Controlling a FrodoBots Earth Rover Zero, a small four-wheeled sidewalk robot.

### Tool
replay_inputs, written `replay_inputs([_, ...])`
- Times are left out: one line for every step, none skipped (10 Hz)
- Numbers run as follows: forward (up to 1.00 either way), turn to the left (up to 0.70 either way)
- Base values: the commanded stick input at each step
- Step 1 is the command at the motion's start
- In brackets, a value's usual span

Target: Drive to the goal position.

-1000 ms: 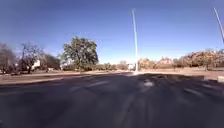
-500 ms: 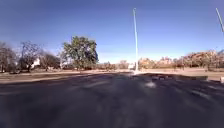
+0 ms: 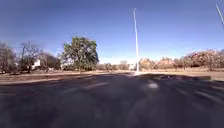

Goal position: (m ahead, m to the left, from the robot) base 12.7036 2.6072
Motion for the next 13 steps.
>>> replay_inputs([0.5,0.0])
replay_inputs([0.5,0.0])
replay_inputs([0.5,0.0])
replay_inputs([0.5,0.0])
replay_inputs([0.5,0.0])
replay_inputs([0.5,0.0])
replay_inputs([0.5,0.0])
replay_inputs([0.5,0.0])
replay_inputs([0.5,0.0])
replay_inputs([0.5,0.0])
replay_inputs([0.5,0.0])
replay_inputs([0.5,0.0])
replay_inputs([0.5,0.0])
